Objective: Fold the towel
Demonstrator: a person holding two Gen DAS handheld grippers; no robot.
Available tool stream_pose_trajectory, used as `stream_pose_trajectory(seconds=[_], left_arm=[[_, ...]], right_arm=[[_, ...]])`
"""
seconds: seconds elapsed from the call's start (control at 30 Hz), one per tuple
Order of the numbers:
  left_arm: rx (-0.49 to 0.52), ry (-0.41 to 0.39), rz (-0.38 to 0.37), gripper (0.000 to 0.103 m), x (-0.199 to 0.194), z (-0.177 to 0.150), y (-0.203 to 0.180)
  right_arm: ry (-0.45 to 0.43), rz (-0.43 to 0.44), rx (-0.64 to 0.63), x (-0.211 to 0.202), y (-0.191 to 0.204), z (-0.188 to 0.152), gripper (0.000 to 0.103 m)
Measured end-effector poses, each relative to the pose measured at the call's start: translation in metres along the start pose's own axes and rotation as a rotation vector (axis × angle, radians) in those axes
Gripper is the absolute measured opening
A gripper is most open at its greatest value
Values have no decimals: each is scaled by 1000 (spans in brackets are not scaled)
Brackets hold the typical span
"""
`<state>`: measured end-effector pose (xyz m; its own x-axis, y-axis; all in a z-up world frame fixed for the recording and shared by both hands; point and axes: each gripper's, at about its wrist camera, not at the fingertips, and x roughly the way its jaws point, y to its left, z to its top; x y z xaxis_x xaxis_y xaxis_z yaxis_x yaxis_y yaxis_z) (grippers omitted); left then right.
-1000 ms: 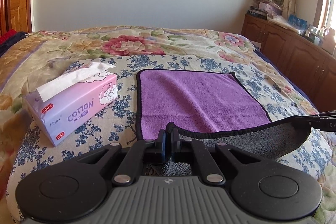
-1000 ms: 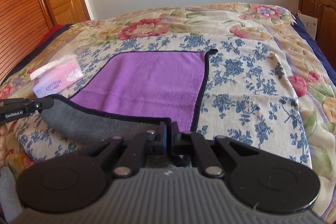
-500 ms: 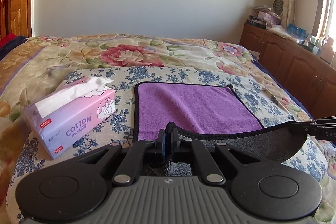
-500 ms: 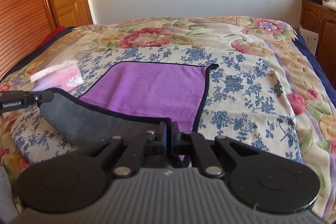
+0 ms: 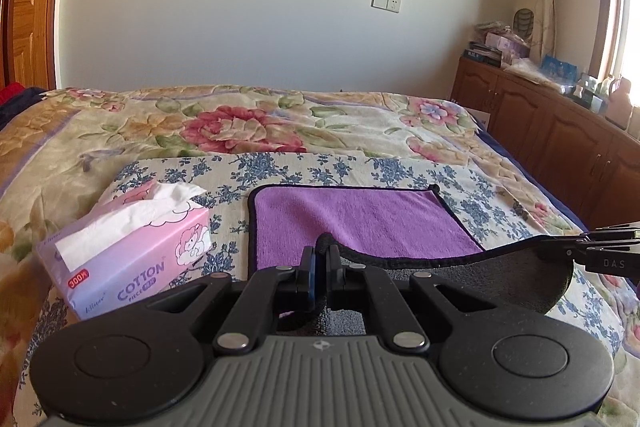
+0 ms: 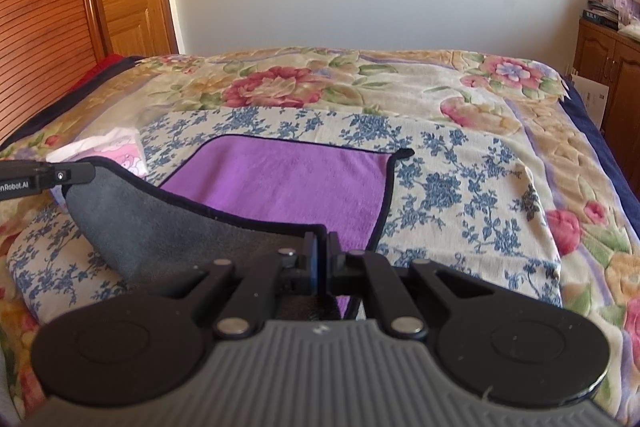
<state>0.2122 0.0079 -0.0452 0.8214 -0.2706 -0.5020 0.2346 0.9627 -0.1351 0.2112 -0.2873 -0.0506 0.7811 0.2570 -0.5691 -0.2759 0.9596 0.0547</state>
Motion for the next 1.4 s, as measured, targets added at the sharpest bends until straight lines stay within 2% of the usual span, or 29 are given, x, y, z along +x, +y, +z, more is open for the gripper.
stream_pose_trajectory(seconds=[0.37,1.07,1.4], left_arm=[[-36,15,-7,5,13,7,6],[42,26,11,5,30,31,4],[41,20,15,5,41,38,5]], right_arm=[[-4,5,-39,12,-2,12,5],[-20,0,-72,27,-8,29,5],[-38,-5,-94,34,-11,39,4]])
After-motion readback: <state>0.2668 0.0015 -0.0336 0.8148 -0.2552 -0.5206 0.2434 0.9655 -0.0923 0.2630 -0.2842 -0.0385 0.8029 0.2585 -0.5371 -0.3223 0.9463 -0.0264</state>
